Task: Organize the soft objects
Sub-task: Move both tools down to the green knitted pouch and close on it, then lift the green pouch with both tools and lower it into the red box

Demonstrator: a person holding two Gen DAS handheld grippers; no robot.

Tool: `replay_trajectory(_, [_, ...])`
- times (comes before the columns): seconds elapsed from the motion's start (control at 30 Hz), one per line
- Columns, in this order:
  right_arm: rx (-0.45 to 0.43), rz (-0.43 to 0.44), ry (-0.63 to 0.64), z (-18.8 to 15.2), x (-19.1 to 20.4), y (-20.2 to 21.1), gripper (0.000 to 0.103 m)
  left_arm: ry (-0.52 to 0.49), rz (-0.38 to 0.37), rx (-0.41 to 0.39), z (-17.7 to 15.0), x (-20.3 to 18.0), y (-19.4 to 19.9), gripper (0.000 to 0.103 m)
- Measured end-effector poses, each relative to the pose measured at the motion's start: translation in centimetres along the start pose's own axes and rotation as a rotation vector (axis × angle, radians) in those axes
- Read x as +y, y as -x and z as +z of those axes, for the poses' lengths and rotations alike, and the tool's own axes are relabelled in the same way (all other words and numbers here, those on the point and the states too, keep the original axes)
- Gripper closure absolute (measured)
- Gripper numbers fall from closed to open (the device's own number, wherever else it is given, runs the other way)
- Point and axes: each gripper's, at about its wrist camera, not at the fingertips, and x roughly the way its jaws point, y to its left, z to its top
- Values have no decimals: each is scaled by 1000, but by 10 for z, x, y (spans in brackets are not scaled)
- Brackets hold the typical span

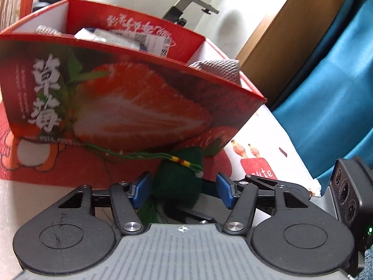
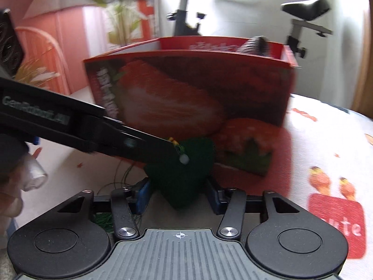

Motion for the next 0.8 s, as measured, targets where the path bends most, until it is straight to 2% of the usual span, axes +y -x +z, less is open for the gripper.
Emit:
replay_trajectory(0.3, [20,28,75,9,22,-14,59,29,34,14,2,24,-13,44])
replay_trajectory(0.4, [21,18,68,11,20,-15,59,33,39,4,2,28,-13,57])
replay_trajectory(0.53, [18,27,20,16,15,-16,60,36,22,1,-2,29,-12,58])
replay_trajectory(0.8, [-14,28,48,27,24,-8,60,42,13,-47,1,30,13,59])
